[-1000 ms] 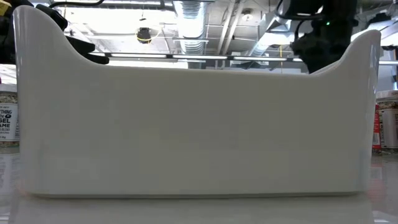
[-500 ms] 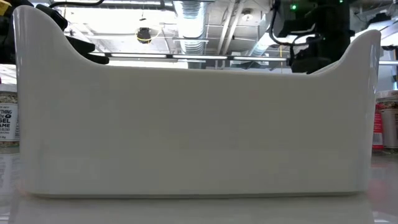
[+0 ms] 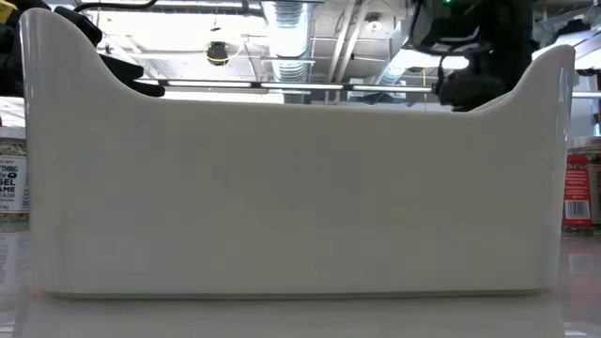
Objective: Sort spices by type
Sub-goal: Put the red seasoning can into the black bin
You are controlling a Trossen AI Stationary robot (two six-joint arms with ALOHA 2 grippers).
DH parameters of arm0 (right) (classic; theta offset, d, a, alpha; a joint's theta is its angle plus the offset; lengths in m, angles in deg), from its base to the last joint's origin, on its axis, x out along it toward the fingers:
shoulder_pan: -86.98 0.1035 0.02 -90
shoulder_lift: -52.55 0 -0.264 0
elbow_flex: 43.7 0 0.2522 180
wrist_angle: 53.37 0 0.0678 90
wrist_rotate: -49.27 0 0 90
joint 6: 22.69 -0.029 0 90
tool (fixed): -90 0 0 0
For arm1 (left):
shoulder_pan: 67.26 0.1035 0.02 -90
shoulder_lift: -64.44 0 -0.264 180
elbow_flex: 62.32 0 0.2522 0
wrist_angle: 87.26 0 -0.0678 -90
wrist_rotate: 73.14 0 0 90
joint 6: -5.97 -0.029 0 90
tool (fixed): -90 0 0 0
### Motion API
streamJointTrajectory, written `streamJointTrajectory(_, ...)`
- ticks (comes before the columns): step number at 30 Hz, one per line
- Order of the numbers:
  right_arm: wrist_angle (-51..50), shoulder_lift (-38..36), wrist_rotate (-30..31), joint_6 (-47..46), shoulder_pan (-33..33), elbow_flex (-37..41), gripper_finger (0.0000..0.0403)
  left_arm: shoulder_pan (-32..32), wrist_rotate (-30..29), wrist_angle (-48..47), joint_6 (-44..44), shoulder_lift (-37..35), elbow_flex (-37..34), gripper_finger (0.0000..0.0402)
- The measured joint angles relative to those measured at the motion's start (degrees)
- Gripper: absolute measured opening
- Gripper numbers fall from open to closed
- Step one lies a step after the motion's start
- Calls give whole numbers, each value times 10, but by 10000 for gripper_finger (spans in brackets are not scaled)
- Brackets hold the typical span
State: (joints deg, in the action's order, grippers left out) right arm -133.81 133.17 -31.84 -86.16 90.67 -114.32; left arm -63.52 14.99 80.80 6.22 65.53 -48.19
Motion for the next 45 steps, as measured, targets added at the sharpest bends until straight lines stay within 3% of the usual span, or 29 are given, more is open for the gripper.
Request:
streamJointTrajectory(5, -42, -14, -13, -41, 20, 0, 322, 0, 0, 0, 0, 0, 0, 282)
streamJointTrajectory(17, -3, -11, -24, -83, 67, 28, 322, 0, 0, 0, 0, 0, 0, 282)
streamJointTrajectory(22, 37, -10, -14, -59, 83, 30, 322, 0, 0, 0, 0, 0, 0, 282)
streamJointTrajectory(37, 24, -8, -7, -50, 91, 33, 322, 0, 0, 0, 0, 0, 0, 282)
streamJointTrajectory(45, -16, -8, -2, 52, 94, 12, 322, 0, 0, 0, 0, 0, 0, 282)
